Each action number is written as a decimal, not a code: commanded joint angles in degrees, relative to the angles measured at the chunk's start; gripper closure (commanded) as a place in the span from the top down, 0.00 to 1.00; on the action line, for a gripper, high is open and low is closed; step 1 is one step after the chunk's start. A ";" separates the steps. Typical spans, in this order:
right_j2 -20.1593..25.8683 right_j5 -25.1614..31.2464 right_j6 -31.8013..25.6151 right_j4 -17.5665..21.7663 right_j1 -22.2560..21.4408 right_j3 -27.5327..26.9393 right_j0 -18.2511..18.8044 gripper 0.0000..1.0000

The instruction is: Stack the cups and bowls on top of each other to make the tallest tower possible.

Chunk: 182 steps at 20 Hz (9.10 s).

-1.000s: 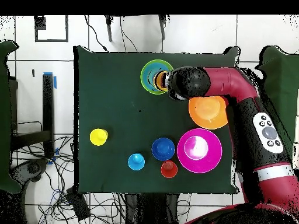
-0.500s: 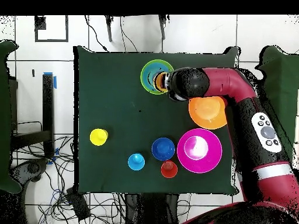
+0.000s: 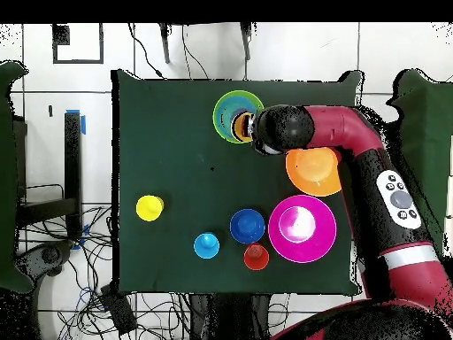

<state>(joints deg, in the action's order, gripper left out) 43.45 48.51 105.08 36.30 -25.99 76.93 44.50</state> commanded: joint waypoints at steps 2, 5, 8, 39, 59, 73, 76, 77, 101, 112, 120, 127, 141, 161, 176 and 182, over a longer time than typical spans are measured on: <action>-0.42 2.96 -20.56 5.00 1.88 -4.02 -0.44 0.00; -0.17 3.51 -21.47 4.89 1.20 -3.67 -0.06 0.00; 0.41 4.53 -23.25 4.70 0.31 -4.17 0.24 0.00; -0.76 6.17 -22.23 3.28 -0.24 -5.22 -1.35 1.00; 0.14 12.02 -18.24 -2.68 -10.02 1.72 -1.08 1.00; -2.30 7.29 -6.03 -4.07 -14.44 11.41 -3.53 1.00; -3.05 5.00 -2.44 -4.14 -16.15 14.70 -4.66 1.00; -3.41 4.34 -1.22 -4.14 -16.85 15.90 -5.14 1.00; -18.96 -11.11 15.01 -2.80 -18.74 29.23 -17.53 1.00; -23.67 -16.74 13.02 -1.53 -16.03 31.70 -17.64 1.00; -27.04 -19.75 12.03 -1.16 -14.29 32.32 -18.40 1.00; -30.43 -23.78 12.65 -0.15 -11.20 31.73 -20.46 1.00; -36.49 -30.93 12.98 -1.36 -3.26 27.92 -25.30 1.00; -42.52 -35.75 12.44 -2.99 -1.12 25.07 -29.98 0.00; -39.72 -30.03 7.93 -6.60 -9.19 27.41 -28.66 0.00; -34.52 -21.14 3.45 -10.86 -16.42 28.86 -25.88 0.00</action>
<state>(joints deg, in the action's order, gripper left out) 0.68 18.73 111.60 29.48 -36.52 106.33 17.28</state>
